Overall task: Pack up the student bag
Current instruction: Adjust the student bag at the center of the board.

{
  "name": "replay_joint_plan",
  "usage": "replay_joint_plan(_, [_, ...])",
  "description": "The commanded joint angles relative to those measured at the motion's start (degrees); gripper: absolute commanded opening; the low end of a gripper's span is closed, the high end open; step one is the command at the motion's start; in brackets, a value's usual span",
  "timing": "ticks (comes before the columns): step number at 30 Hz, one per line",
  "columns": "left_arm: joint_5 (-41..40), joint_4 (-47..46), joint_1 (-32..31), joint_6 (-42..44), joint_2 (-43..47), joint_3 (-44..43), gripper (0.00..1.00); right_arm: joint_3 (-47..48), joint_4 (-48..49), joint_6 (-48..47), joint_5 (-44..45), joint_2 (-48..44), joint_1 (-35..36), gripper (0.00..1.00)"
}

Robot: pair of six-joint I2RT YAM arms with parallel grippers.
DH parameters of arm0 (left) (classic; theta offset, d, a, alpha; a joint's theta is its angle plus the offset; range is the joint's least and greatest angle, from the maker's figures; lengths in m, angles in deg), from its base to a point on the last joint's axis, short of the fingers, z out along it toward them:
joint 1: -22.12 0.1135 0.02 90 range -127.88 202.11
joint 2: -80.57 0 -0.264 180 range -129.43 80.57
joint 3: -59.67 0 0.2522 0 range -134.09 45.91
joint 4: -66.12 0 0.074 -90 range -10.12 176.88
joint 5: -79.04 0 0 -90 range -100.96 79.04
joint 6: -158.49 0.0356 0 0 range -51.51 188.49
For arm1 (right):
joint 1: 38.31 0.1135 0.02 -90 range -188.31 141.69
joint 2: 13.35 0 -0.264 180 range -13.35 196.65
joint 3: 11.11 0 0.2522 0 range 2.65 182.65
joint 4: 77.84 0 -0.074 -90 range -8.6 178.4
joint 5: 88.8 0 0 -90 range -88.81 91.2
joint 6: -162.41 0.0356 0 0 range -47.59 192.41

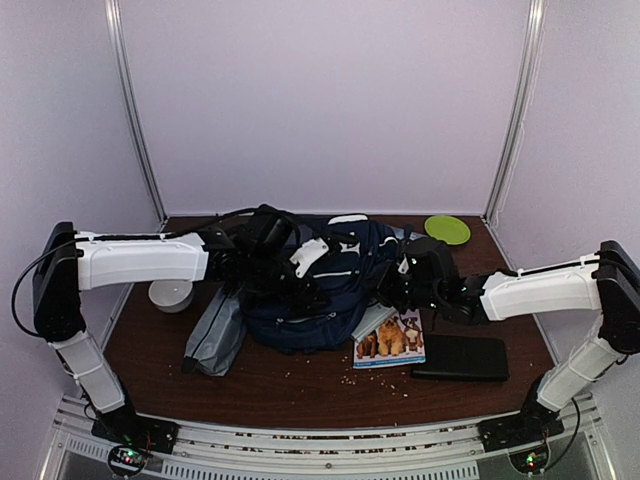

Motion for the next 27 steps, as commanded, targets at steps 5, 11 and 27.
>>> replay_joint_plan(5, [1.72, -0.59, 0.42, -0.26, -1.51, -0.63, 0.80, 1.76, 4.28, -1.17, -2.01, -2.14, 0.13, 0.00])
replay_joint_plan(11, [0.13, 0.48, 0.42, -0.10, -2.52, -1.08, 0.67, 2.06, 4.45, -1.23, -2.28, -2.14, 0.09, 0.00])
replay_joint_plan(27, [-2.29, 0.07, 0.36, 0.29, -2.53, -0.61, 0.35, 3.43, 3.44, -2.11, -3.06, -2.50, 0.10, 0.00])
